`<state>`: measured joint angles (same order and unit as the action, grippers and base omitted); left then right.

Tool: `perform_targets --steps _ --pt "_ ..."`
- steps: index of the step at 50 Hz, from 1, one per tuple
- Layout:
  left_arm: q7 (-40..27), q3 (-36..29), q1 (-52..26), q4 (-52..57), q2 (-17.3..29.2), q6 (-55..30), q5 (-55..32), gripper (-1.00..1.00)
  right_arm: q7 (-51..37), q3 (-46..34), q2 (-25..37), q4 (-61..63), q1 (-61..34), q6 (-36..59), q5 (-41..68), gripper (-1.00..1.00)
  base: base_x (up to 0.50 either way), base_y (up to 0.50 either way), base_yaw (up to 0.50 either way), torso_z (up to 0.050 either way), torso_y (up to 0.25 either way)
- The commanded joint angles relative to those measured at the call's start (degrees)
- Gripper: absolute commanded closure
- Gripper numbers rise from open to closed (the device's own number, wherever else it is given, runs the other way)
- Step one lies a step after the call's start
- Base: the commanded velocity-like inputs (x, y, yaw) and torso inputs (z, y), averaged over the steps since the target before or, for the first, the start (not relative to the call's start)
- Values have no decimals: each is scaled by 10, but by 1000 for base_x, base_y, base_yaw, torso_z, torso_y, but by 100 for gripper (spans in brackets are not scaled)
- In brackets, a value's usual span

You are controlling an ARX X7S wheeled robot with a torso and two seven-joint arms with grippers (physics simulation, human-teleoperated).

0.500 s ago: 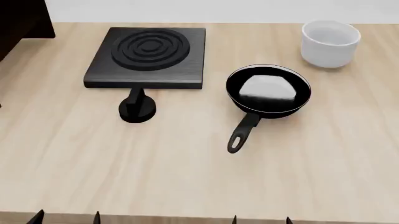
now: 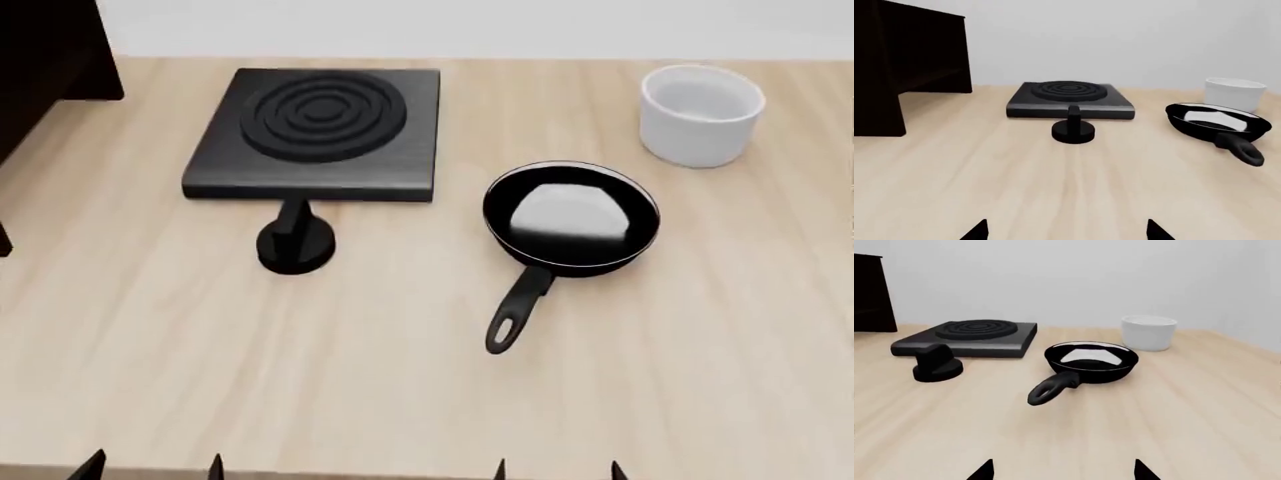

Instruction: Put the frying pan on the cabinet shelf.

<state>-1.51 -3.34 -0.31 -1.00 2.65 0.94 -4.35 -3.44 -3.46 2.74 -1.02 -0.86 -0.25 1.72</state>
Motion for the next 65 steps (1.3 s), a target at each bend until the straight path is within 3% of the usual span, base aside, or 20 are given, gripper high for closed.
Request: perform_targets --steps 1,39,46,65 --pt "-8 -12 -1 -7 11 8 -17 -100 -15 -16 12 0 -2 3 5 -100 0 0 0 50 0" --pt "-28 -36 -2 -6 32 5 -61 -100 -47 -41 34 2 -3 -5 28 -100 0 0 0 50 0" --pt "-34 -44 -2 -4 37 9 -57 -100 -50 -47 40 18 1 -2 29 -100 18 33 0 0 0" --pt "-41 -55 -4 -9 46 16 -65 -100 -77 -57 51 13 -1 -8 13 -100 314 443 0 0 0"
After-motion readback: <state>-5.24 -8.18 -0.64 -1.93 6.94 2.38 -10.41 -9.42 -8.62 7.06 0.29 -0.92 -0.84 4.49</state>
